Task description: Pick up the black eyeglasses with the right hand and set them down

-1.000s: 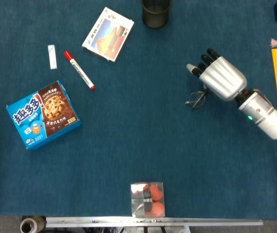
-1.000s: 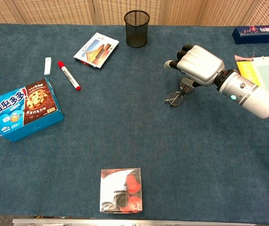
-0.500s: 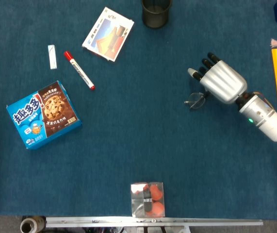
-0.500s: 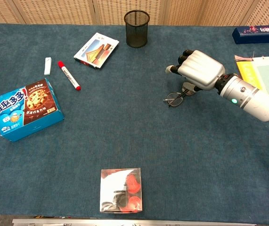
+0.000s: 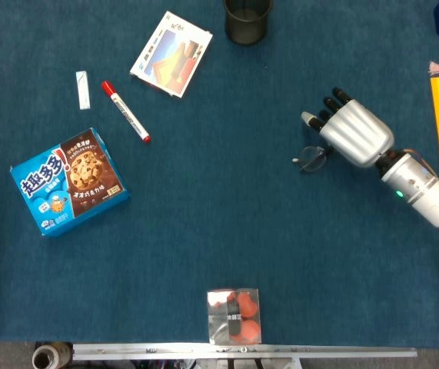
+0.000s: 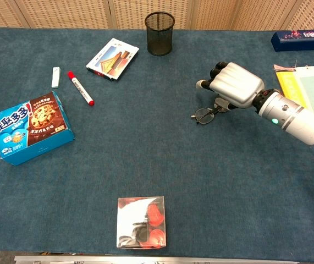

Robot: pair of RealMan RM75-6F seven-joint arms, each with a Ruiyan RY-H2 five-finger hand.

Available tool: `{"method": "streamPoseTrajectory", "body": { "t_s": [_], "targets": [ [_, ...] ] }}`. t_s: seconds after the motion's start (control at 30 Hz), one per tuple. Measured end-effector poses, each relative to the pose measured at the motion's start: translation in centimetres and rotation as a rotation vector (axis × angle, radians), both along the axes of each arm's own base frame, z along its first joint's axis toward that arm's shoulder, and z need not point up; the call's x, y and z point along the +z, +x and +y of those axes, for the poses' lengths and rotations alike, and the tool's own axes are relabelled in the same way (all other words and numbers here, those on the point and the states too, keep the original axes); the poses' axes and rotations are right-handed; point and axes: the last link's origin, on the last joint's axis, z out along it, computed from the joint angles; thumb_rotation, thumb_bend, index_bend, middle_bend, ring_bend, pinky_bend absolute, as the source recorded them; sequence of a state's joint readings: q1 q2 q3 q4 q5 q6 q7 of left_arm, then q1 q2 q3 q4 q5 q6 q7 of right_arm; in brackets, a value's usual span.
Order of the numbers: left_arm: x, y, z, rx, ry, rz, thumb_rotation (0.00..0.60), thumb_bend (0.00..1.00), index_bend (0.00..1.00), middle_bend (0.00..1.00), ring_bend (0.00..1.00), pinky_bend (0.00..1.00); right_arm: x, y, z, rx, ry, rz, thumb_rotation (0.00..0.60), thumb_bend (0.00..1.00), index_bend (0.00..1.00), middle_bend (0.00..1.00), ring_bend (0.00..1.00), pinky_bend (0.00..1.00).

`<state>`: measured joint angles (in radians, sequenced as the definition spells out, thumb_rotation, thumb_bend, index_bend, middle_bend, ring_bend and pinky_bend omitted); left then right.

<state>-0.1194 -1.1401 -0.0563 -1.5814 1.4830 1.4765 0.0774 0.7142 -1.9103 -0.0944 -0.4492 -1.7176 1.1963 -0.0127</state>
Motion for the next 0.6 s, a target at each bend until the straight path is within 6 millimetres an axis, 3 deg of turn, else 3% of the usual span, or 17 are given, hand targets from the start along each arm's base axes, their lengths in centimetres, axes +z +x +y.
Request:
{"method": "streamPoseTrajectory", "body": {
  "t_s": [0.3, 0.6],
  "targets": [
    [0.0, 0.0, 0.0, 0.000, 0.000, 0.000, 0.600, 0.06, 0.60, 0.37, 0.30, 0.46, 3.0, 0.9, 0.0, 0.051, -0.056, -0.111, 0.600, 0.30, 0.28, 0.58, 0.32, 0.28],
    [0.0, 0.0, 0.0, 0.000, 0.000, 0.000, 0.600, 0.06, 0.60, 0.37, 0.30, 0.46, 8.0, 1.6, 1.4, 0.080, -0.125, -0.241, 0.600, 0.29, 0.28, 0.58, 0.32, 0.28]
  ]
}}
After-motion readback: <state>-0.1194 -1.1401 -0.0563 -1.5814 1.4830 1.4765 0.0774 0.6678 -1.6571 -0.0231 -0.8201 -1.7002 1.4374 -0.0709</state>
